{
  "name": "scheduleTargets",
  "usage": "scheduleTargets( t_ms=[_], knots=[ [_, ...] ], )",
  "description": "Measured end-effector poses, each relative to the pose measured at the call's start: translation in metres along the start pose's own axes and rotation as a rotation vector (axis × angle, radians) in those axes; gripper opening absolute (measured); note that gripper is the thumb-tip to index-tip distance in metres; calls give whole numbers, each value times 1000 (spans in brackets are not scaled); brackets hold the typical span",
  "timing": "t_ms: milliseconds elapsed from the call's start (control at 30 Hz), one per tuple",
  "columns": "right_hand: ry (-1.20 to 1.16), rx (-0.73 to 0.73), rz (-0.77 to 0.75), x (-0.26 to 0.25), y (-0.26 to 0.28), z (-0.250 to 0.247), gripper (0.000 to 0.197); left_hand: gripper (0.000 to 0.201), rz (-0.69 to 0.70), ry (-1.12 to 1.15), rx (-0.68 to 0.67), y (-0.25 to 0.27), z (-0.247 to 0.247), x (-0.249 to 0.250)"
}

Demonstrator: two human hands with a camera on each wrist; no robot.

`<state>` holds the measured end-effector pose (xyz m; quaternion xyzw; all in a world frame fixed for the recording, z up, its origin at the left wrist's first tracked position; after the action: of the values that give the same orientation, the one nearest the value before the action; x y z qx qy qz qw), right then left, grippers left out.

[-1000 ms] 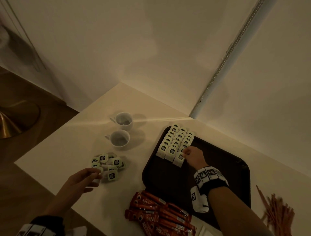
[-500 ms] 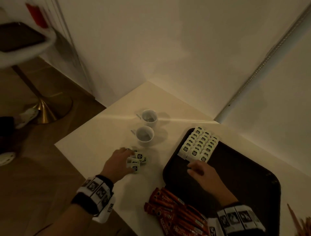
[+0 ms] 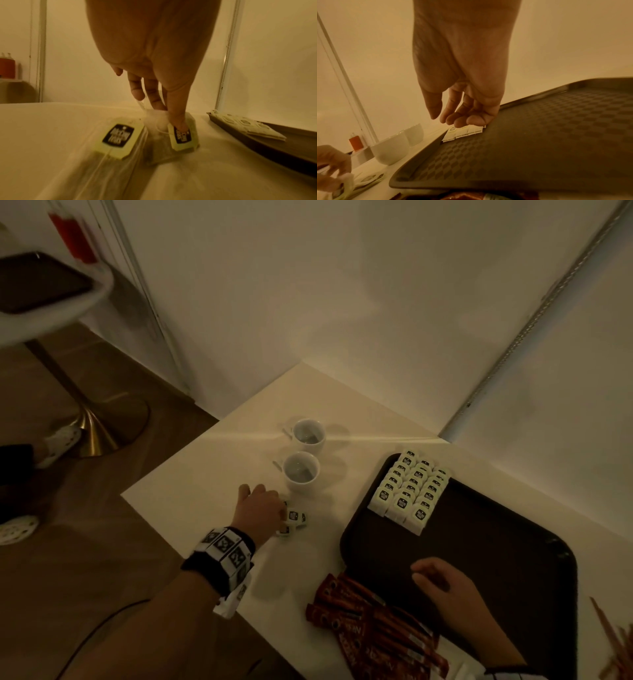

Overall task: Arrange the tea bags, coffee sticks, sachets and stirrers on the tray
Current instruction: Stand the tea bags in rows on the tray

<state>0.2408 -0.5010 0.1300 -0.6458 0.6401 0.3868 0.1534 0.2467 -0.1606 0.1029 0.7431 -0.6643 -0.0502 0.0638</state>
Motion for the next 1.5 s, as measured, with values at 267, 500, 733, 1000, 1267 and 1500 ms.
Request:
scheduleTargets(
  t_ms=[267,500,733,1000,1267,1500],
  knots=[
    [12,-31,26,-2,4,-1,10,18,98,10,-85,-15,0,15],
    [-22,-52,9,-8,4,-1,11,17,152,42,58,-12,-6,9],
    [-90,-69,-183,-56,-19,15,13,15,101,523,318,0,-20,-2],
    [-164,-184,-347,-106,-46,44,18,12,75,560,379,8,-33,-2],
    [-313,-180,-491,-162,-67,43,35,14,-24,1292,276,10,-85,23],
    [-291,-244,-596,-188,-77,9,26,34,-123,1896,-416,10,-119,47]
  ],
)
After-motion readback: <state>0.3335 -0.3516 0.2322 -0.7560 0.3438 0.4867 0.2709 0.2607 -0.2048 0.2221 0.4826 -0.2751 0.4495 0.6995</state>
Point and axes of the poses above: each hand's wrist, its own y-axis away from the middle knuckle, its own z-axis out of the palm, x = y × z, the point moved 1 cm from there along -y, towards the middle knuckle, and after that the axes turned 10 degrees about x, right-handed, at the moved point
